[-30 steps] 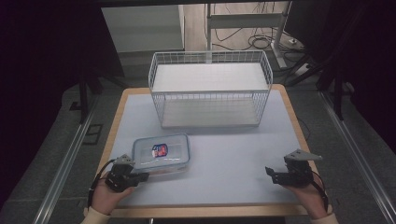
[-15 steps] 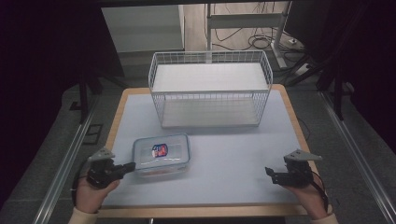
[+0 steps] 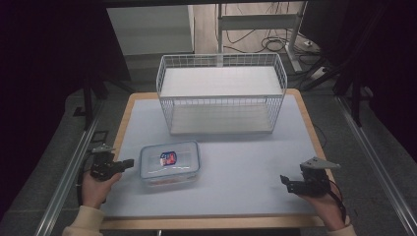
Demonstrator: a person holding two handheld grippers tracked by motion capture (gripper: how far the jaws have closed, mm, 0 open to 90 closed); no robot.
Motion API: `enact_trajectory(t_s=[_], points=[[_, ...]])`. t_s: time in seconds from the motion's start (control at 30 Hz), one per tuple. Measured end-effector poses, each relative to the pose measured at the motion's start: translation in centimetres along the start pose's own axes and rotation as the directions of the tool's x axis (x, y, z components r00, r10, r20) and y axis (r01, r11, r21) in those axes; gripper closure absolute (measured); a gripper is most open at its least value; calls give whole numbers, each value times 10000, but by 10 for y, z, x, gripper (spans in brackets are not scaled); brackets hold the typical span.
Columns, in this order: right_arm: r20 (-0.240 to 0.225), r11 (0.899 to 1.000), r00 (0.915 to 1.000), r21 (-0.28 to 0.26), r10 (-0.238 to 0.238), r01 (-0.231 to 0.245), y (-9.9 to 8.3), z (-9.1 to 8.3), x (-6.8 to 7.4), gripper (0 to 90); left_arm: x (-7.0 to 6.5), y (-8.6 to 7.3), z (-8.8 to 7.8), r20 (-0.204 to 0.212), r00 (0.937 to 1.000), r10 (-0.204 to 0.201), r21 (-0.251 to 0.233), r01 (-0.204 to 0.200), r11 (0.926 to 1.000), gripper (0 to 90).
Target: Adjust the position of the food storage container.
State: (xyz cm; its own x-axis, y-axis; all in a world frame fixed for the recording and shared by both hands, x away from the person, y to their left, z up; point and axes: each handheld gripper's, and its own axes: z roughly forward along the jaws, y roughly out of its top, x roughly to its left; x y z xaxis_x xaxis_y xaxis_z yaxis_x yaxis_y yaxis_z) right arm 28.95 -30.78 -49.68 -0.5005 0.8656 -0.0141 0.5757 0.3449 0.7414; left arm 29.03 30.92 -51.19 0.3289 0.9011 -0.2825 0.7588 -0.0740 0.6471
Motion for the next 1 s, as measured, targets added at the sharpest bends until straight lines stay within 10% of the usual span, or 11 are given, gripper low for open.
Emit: enact_trajectory(t_s=[0.43, 1.0], points=[[117, 10000, 9999, -10, -12, 12, 0, 0, -2, 143, -6, 5, 22, 692, 9975, -131, 46, 128, 9999, 900], [95, 10000, 10000, -12, -19, 19, 0, 0, -1, 143, -56, 22, 52, 1316, 9898, 538, 305, -583, 9978, 899]])
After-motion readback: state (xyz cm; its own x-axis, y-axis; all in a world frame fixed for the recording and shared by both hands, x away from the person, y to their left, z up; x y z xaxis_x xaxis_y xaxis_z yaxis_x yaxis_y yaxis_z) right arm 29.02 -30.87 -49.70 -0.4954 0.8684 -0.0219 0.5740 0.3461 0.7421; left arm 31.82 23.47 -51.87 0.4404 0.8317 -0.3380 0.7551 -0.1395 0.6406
